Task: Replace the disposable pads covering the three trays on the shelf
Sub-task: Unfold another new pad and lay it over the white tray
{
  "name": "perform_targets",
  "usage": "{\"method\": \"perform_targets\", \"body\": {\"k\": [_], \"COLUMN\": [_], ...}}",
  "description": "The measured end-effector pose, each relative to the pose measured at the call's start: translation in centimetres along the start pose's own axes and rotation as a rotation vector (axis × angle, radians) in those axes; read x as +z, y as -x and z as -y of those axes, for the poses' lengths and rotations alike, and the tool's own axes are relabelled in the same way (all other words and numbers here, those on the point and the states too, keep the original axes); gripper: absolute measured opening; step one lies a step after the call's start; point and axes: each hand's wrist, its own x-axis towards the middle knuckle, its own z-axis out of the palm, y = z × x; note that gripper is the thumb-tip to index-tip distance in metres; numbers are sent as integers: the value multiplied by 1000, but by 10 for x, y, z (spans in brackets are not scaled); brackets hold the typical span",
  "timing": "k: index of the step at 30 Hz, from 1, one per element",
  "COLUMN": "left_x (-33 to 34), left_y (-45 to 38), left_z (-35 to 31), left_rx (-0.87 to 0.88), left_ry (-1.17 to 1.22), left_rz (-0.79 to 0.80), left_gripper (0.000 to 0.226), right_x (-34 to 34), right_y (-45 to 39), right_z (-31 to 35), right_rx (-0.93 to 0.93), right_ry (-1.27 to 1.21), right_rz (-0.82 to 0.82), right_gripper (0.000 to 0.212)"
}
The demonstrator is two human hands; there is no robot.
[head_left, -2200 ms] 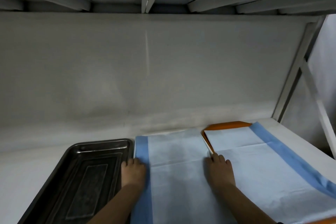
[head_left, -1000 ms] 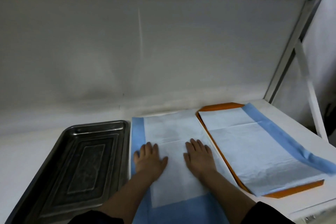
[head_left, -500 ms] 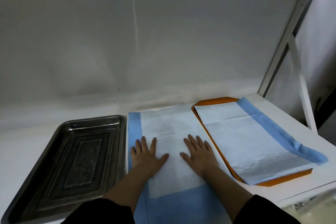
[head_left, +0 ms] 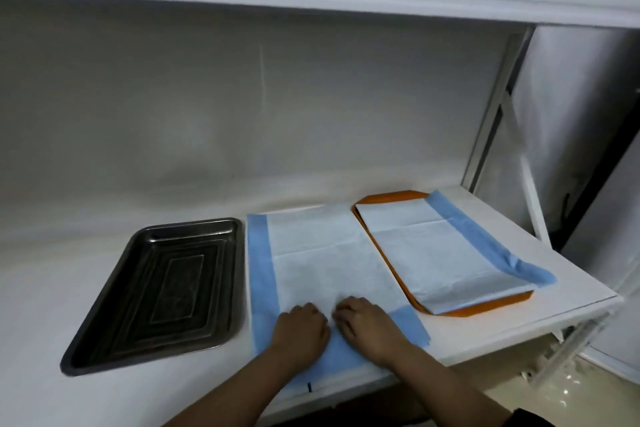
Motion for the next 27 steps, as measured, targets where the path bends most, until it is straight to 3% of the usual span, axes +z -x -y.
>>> {"method": "perform_targets", "body": {"k": [2, 5, 7, 11, 13, 18, 20, 23, 25, 27], "left_x": [3, 11, 13, 11, 9, 2, -1, -6, -9, -14], "left_y": [15, 34, 46, 61, 62, 64, 65, 65, 63, 59], "left_z": [3, 15, 21, 30, 31, 32, 31, 31, 31, 27], "left_rx": [-3, -32, -69, -162, -148, -158, -171, -181, -198, -197], "left_ry": [-22, -21, -21, -58, -152, -275, -261, -215, -141, -28], "left_rz": [-43, -120, -158, 102, 153, 231, 260, 282, 324, 334], "left_gripper": [43, 67, 82, 138, 144, 132, 127, 109, 113, 117], "right_x": [-6, -18, -23, -30, -34, -43, -42, -44, -53, -63], "right_y": [14, 27, 36, 48, 51, 56, 58, 52, 47, 43], "right_z": [4, 6, 3, -3, -4, -14, -16, -15, -13, -10], "right_rx": [19, 134, 180, 211, 220, 272, 288, 311, 337, 404], "right_ry": [-35, -38, -23, 46, 95, 225, 266, 238, 170, 18], "right_rz": [8, 134, 211, 320, 360, 394, 377, 409, 467, 409], "right_gripper": [45, 102, 117, 136, 138, 121, 106, 101, 98, 89]}}
